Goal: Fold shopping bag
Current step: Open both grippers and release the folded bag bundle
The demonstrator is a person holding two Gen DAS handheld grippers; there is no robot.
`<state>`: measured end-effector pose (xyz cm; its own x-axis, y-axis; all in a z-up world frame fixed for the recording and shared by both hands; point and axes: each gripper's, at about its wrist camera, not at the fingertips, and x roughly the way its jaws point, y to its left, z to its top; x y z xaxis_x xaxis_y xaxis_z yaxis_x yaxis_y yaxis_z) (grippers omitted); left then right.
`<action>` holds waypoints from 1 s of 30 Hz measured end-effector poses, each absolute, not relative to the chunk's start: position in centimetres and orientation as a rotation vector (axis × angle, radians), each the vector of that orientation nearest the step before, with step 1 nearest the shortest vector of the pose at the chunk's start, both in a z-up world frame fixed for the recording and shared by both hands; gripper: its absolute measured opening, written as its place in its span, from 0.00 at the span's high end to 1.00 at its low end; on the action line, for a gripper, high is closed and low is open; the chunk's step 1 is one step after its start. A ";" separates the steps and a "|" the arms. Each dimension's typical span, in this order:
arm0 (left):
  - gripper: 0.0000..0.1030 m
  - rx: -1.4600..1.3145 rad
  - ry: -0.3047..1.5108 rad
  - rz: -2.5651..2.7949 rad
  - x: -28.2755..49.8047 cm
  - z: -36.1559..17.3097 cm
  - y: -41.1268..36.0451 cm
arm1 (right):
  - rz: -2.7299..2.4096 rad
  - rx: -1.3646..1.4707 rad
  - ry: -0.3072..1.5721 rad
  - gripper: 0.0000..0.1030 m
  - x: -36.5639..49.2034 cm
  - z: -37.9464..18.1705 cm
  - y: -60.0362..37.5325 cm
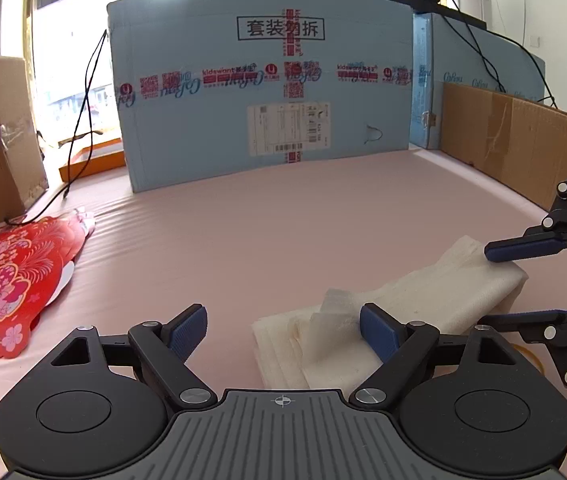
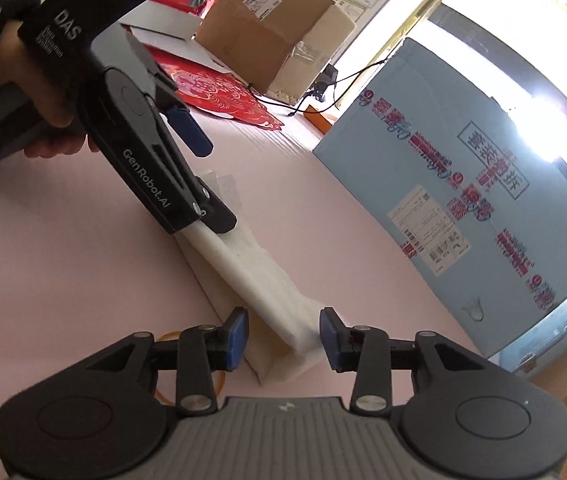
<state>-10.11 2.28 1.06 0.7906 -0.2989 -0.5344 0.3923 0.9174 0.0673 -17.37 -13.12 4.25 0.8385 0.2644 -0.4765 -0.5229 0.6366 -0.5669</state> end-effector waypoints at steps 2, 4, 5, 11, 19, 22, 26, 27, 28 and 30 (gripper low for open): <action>0.16 0.207 0.551 -0.380 -9.8 1.0 1.6 | 0.480 -0.642 0.424 0.53 -16.9 4.9 -14.2; 0.16 0.233 0.556 -0.382 -9.4 1.0 1.1 | 0.497 -0.546 0.463 0.51 -16.3 5.2 -15.1; 0.16 0.242 0.554 -0.384 -9.2 1.0 0.9 | 0.507 -0.487 0.486 0.51 -15.9 5.4 -15.6; 0.15 0.269 0.560 -0.411 -7.9 0.7 0.1 | 0.556 -0.349 0.544 0.41 -13.6 5.0 -17.7; 0.14 0.258 0.542 -0.414 -8.1 1.1 0.3 | 0.596 -0.228 0.545 0.33 -13.4 4.9 -19.1; 0.14 0.276 0.470 -0.382 -9.1 2.2 0.0 | 0.607 -0.213 0.544 0.29 -12.7 5.1 -19.1; 0.14 0.328 0.354 -0.426 -11.8 4.1 -1.3 | 0.596 -0.206 0.540 0.29 -12.9 5.1 -19.1; 0.14 0.341 0.334 -0.450 -12.5 4.5 -1.7 | 0.593 -0.205 0.539 0.29 -12.8 5.1 -19.0; 0.14 0.357 0.334 -0.475 -12.7 4.5 -2.2 | 0.589 -0.203 0.539 0.29 -12.8 5.2 -18.9; 0.14 0.393 0.351 -0.503 -12.7 4.1 -3.0 | 0.579 -0.199 0.535 0.29 -12.9 5.1 -18.8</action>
